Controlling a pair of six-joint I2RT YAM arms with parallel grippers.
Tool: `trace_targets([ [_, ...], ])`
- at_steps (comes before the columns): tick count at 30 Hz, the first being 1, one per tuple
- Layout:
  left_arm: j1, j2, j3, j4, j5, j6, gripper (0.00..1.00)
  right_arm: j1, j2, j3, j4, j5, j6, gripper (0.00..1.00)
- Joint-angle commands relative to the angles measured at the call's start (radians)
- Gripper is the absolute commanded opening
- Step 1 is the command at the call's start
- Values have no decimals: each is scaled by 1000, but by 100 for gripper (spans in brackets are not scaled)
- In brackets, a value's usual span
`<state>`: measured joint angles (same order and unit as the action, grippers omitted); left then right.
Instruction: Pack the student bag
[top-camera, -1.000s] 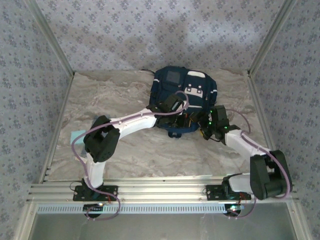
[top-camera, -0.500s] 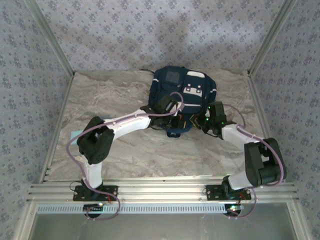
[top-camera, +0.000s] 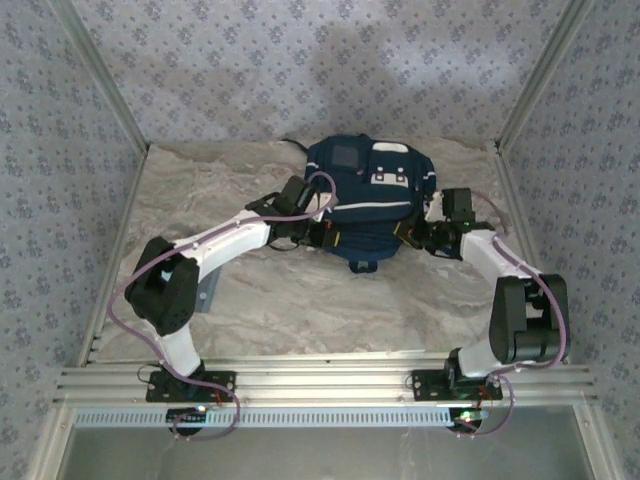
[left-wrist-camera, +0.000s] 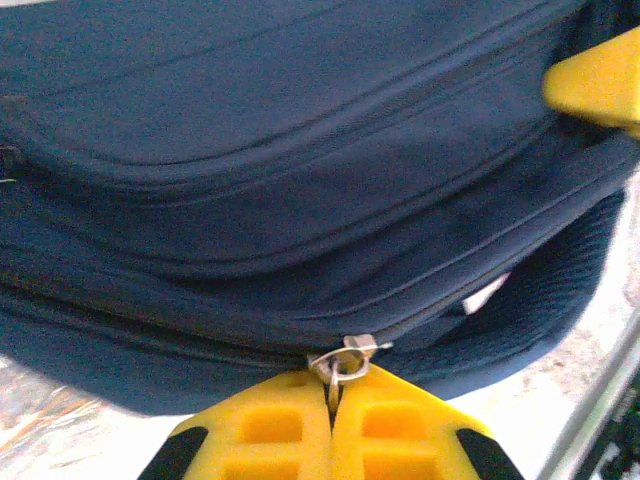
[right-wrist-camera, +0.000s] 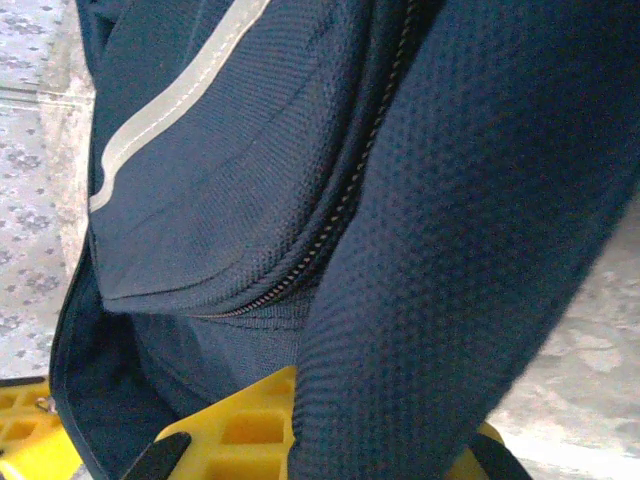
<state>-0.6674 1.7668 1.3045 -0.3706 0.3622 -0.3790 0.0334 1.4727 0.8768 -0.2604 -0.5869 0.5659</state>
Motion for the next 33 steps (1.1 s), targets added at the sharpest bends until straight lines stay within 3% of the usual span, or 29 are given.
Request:
trace_targets([
  [1,92,-54,-34,-65,-148,23,0,-67,17,46,-64,53,-140,0],
  [6,65,-140,-129,-1,-39,7,0,-64,107,139,-63,74,-155,0],
  [15,-111,-234,-211,81,24,-57,0,-36,297,381,-43,156,-160,0],
  [16,-124,-217,-202,97,35,-67,0,-30,324,418,-44,169,-159,5],
  [18,-146,-174,-174,114,47,-76,0,-21,366,485,-62,167,-150,26],
  [20,-158,-127,-132,127,46,-84,0,-15,380,537,-82,156,-132,32],
  [25,-161,-21,-34,208,58,-117,0,-8,282,529,-144,259,-125,91],
  [26,-163,-5,-17,223,64,-123,0,-8,257,511,-155,270,-123,97],
  [33,-164,112,121,254,106,-146,0,7,10,197,-153,270,-8,97],
])
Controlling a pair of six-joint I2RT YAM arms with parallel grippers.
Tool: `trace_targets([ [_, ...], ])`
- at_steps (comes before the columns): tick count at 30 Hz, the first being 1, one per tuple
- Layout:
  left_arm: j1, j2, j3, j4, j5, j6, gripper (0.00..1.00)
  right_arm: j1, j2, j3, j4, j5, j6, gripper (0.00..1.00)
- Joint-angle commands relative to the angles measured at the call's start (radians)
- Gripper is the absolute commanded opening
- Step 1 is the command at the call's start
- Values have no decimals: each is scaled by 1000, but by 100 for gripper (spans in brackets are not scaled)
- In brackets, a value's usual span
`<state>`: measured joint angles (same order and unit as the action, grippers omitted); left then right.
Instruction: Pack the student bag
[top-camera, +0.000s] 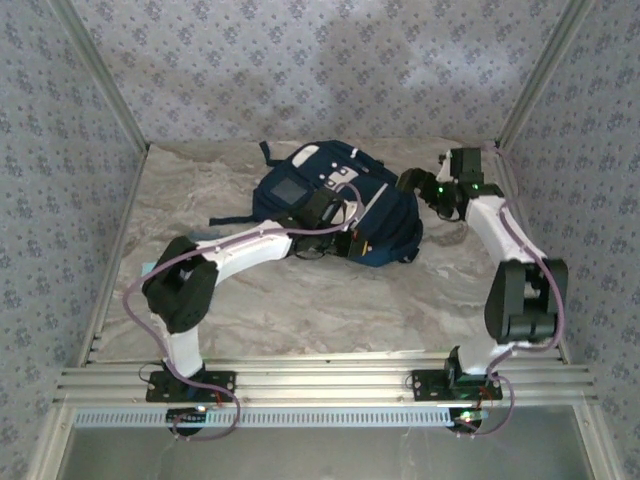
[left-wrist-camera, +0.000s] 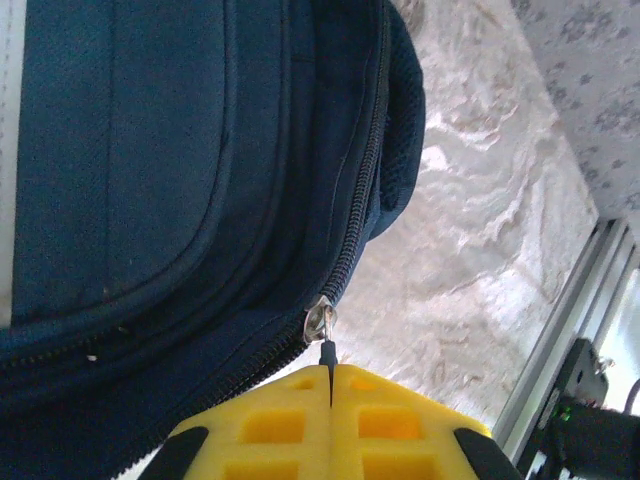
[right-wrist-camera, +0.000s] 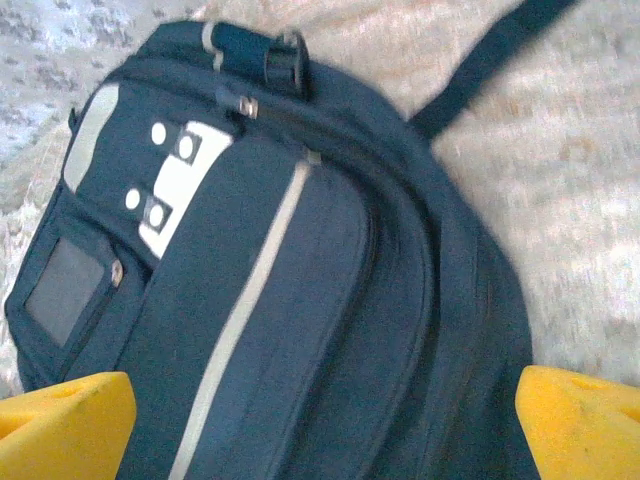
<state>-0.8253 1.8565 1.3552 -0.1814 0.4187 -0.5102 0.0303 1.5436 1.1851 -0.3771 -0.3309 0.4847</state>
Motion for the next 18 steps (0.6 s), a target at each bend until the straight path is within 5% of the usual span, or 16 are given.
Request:
trace_targets([
  [1,-5,31,85,64,53,-16,0,10,-96,-172,-13,-2,112,94],
  [8,-5,55,109,74,71,-29,0,63,-240,-416,158,-50,374,89],
  [14,-14,48,93,84,74,-39,0,130,-200,-453,293,10,550,88],
  [18,-19,37,76,104,65,-43,0,170,-127,-480,416,10,619,78],
])
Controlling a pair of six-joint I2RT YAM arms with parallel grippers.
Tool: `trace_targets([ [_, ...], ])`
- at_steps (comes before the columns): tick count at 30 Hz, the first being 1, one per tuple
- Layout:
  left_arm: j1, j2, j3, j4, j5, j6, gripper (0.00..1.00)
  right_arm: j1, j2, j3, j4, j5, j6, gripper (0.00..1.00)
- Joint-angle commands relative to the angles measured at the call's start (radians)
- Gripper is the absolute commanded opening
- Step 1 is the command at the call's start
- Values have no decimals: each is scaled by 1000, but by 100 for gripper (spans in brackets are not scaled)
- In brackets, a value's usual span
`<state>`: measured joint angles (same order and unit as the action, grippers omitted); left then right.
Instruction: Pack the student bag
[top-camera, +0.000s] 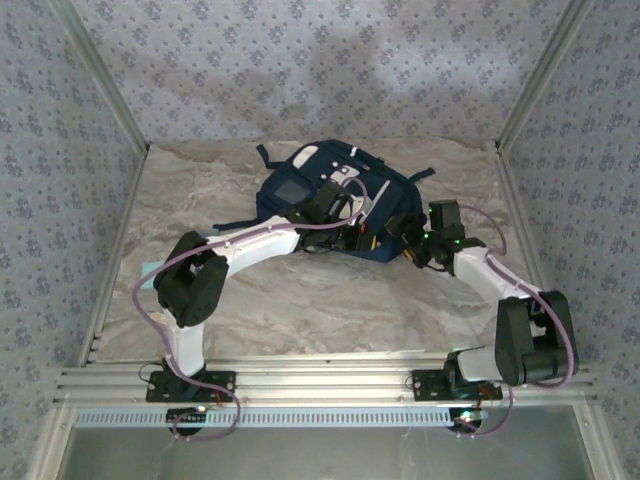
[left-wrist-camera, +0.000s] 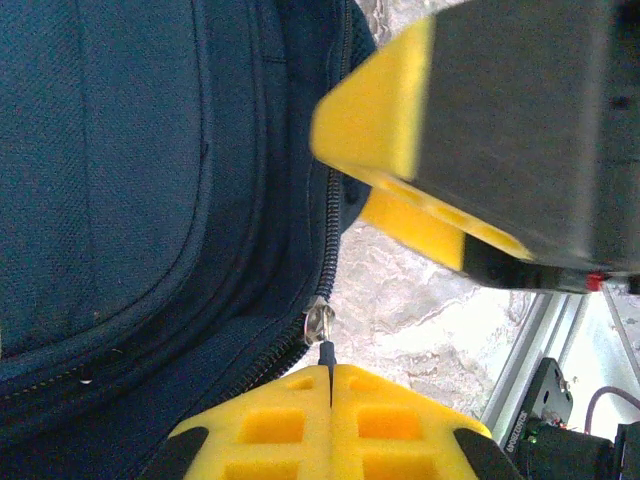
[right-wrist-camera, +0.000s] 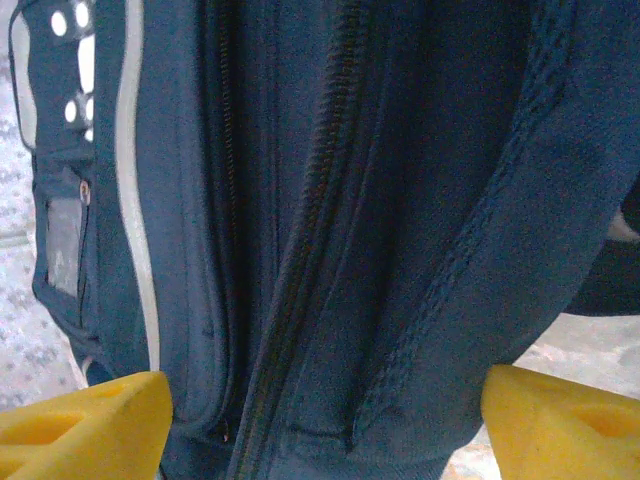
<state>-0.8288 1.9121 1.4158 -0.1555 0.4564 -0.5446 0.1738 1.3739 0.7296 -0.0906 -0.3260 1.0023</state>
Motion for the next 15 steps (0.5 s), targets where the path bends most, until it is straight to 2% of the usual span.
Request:
trace_targets([
  [1,-15,-20,9,88,27,-13,0,34,57,-30,156,7,112,74],
  [5,-16,-29,-5,105,28,-12,0,45,104,-25,206,19,120,63],
  [6,-15,-32,-11,109,27,-10,0,46,116,-24,218,14,118,56],
  [8,-16,-34,-19,107,20,-2,0,47,131,-19,231,22,112,41],
  [12,-11,-42,-37,69,-25,17,0,35,142,-12,226,36,90,1],
  [15,1,-43,-54,28,-69,34,0,18,128,-9,209,41,72,0],
])
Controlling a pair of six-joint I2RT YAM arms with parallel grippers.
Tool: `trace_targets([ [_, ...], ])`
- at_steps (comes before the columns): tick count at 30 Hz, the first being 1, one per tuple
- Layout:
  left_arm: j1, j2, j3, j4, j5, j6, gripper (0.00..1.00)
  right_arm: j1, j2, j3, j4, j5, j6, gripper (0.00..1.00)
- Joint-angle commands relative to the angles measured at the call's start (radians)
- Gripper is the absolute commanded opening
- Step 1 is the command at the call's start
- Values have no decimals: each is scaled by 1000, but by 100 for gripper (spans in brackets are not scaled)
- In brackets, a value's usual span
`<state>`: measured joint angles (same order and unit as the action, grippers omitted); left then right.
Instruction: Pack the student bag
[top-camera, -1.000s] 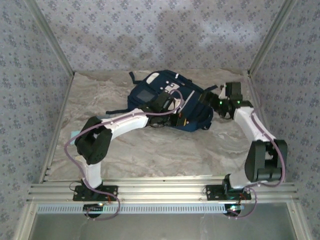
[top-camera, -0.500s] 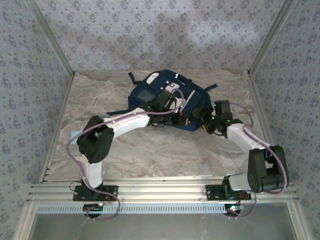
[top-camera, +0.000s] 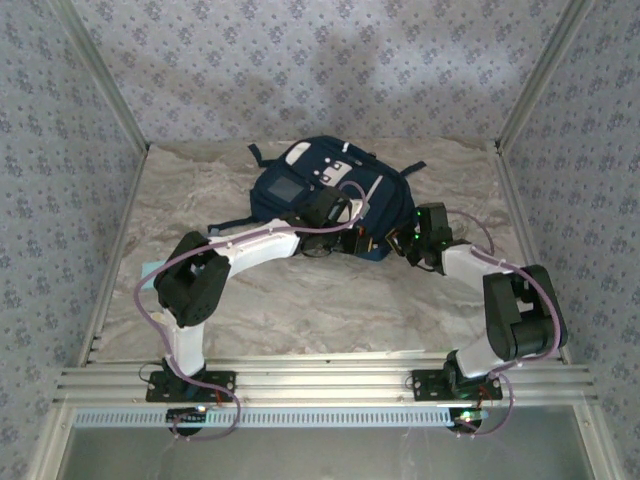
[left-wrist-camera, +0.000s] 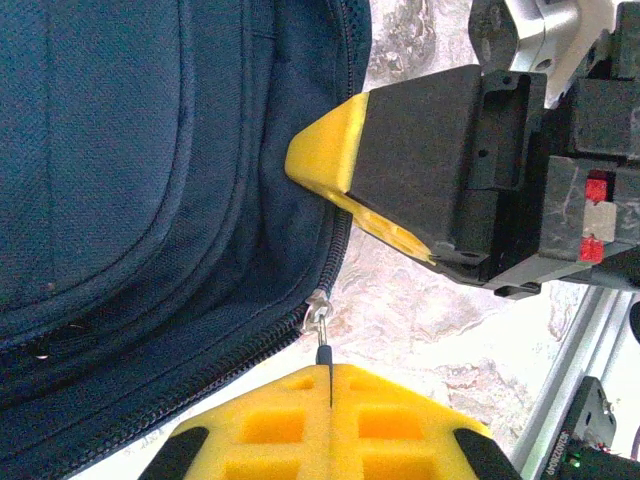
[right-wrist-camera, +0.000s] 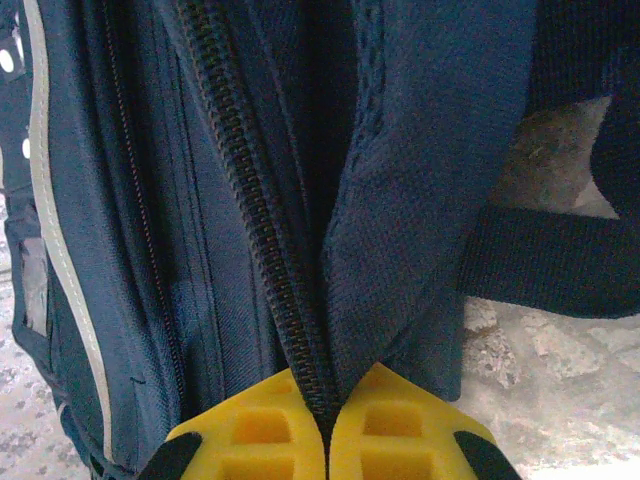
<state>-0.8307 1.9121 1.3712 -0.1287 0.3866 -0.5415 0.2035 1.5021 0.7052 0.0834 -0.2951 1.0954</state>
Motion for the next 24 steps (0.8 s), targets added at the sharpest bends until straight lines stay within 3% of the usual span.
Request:
trace_targets([
  [1,12,-44,-16,-12,-17,37,0,-18,-9,18,27,11,-30,0],
  [9,61,-45,-64,-116,-207,96,0,-57,-65,9,-19,34,-75,0],
  [16,103,-80,-101,-155,-278,120,0,-84,-70,-5,-22,30,-86,0],
  [20,113,-119,-125,-158,-266,130,0,-83,-68,-3,-21,21,-93,0],
  [24,110,-115,-120,-109,-139,107,0,-63,-64,10,-19,14,-91,0],
])
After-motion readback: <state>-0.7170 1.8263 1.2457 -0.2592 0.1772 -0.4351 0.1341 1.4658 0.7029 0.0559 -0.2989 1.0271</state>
